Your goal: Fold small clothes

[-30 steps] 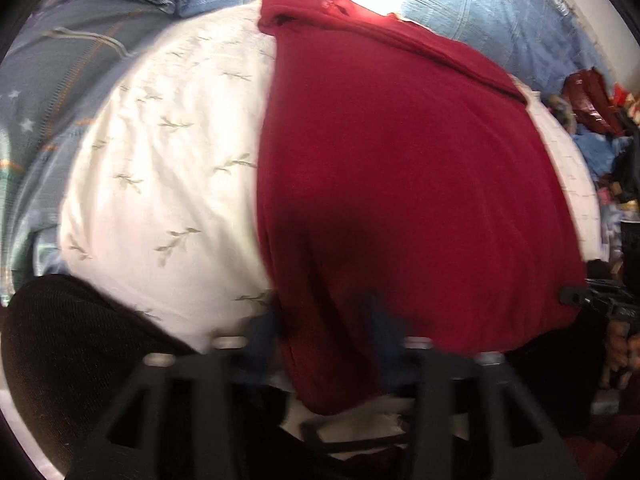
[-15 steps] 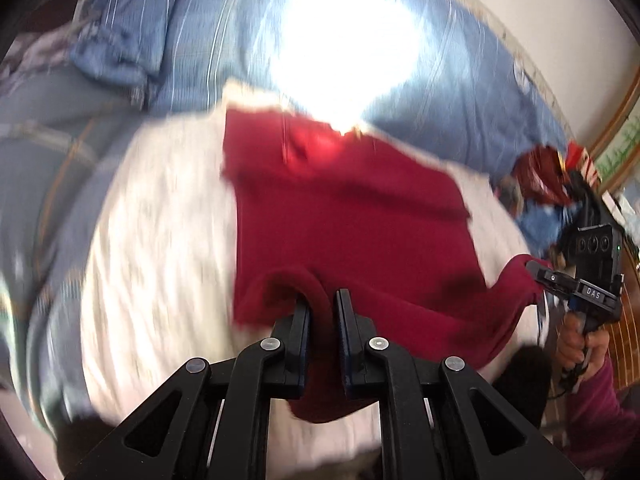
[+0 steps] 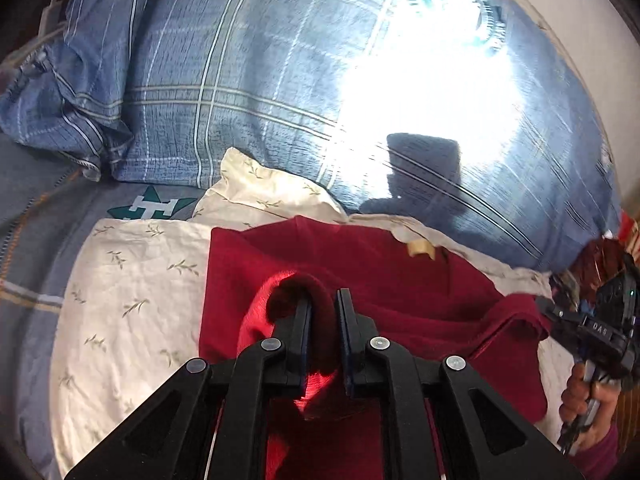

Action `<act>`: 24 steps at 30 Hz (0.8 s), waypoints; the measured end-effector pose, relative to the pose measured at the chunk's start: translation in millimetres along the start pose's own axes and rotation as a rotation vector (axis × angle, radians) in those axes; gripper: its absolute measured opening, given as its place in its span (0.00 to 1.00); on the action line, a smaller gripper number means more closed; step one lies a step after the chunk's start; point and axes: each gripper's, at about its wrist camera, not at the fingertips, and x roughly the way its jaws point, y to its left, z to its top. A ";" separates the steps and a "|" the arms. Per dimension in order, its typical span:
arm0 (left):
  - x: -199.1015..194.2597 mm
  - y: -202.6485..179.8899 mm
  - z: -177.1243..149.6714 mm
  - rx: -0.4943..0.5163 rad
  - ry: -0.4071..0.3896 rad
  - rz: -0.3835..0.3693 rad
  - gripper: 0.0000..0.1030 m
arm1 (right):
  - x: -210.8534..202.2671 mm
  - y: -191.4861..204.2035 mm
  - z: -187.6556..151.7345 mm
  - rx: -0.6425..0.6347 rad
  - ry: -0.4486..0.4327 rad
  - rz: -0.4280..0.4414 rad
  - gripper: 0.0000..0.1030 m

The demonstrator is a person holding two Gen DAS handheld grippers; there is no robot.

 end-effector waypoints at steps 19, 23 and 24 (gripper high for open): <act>53.5 -15.1 -0.6 0.167 -0.001 0.290 0.66 | 56.5 26.2 4.5 -0.310 -0.023 -0.440 0.39; 83.1 1.9 8.5 0.096 0.013 0.322 0.68 | 69.0 -21.9 19.6 -0.130 -0.009 -0.402 0.36; 88.0 4.2 9.2 0.087 0.021 0.311 0.68 | 65.0 -23.6 19.4 -0.122 -0.021 -0.382 0.36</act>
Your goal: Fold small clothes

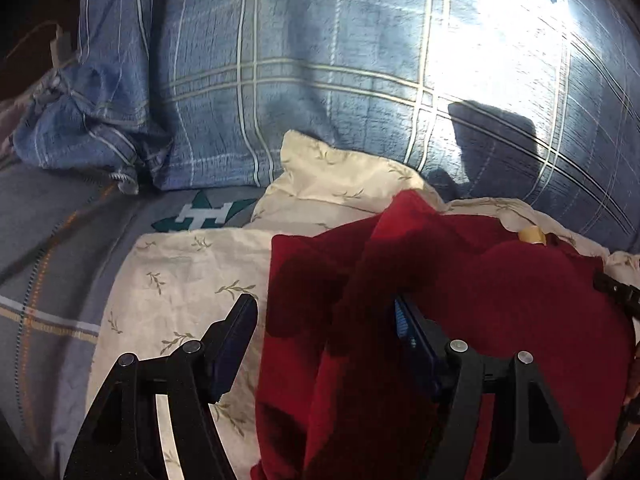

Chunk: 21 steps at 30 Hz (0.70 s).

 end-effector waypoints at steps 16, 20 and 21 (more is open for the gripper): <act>-83.1 22.5 -58.1 0.022 -0.051 0.004 0.66 | -50.4 22.2 -53.6 -0.162 0.058 -0.121 0.49; -86.6 25.9 -71.9 -0.012 -0.053 0.023 0.66 | -67.7 62.9 -42.9 -0.192 0.008 -0.068 0.51; -84.7 25.7 -73.8 -0.018 -0.049 0.017 0.66 | -68.3 81.1 -40.7 -0.216 0.006 -0.032 0.51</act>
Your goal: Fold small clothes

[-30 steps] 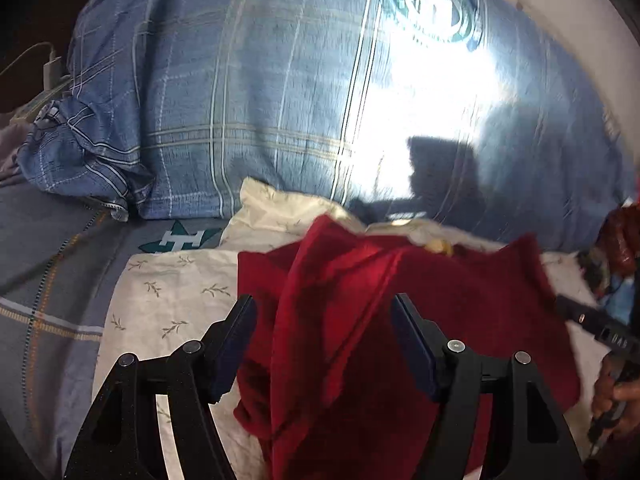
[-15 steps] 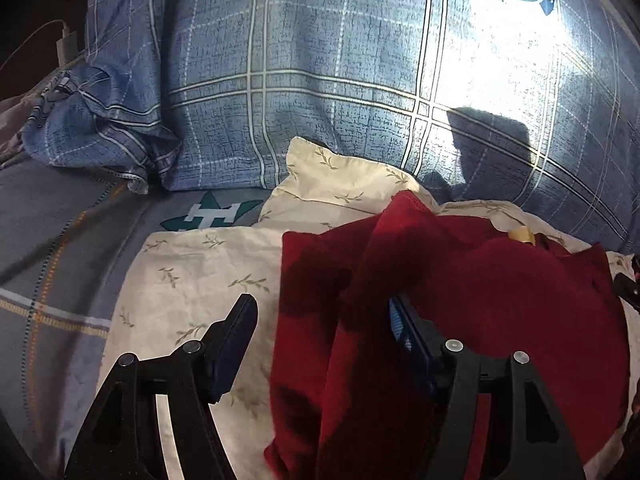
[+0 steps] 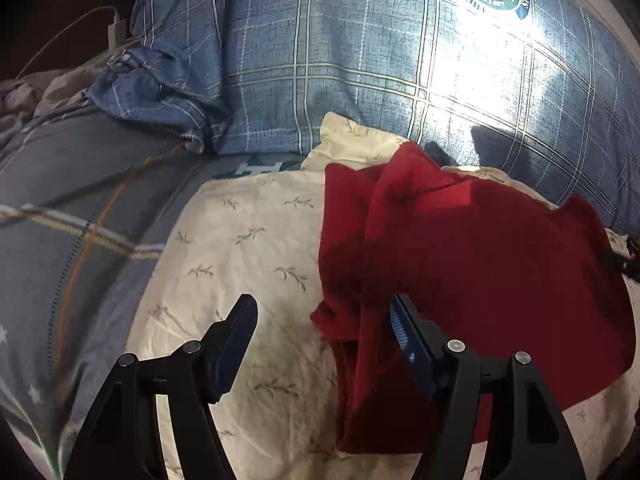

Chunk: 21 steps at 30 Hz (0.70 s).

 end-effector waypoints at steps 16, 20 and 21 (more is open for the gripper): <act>26.8 18.2 -1.1 -0.035 0.012 -0.081 0.73 | 124.7 214.3 45.6 -0.216 0.193 0.216 0.52; 27.9 23.8 3.9 -0.061 0.019 -0.100 0.74 | 130.8 213.9 50.4 -0.226 0.156 0.174 0.07; 27.9 24.7 5.2 -0.070 0.019 -0.102 0.74 | 127.7 212.7 52.8 -0.213 0.134 0.197 0.04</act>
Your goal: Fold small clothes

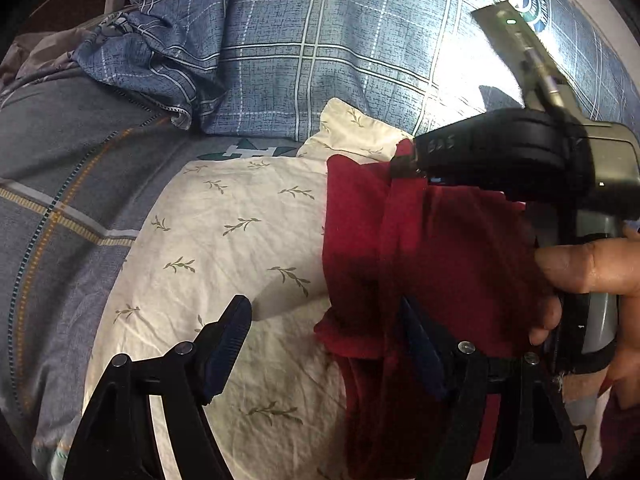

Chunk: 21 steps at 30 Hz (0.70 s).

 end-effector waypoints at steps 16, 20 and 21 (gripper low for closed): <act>11.2 -7.6 0.2 0.007 -0.016 0.047 0.75 | -88.0 -90.5 -59.3 0.136 -0.185 -0.122 0.33; 12.3 -8.2 -0.9 0.006 -0.021 0.056 0.76 | -113.5 -155.7 -83.8 0.231 -0.193 -0.272 0.34; 12.6 -8.6 -1.1 0.007 -0.022 0.058 0.76 | -117.8 -173.7 -89.9 0.269 -0.197 -0.306 0.34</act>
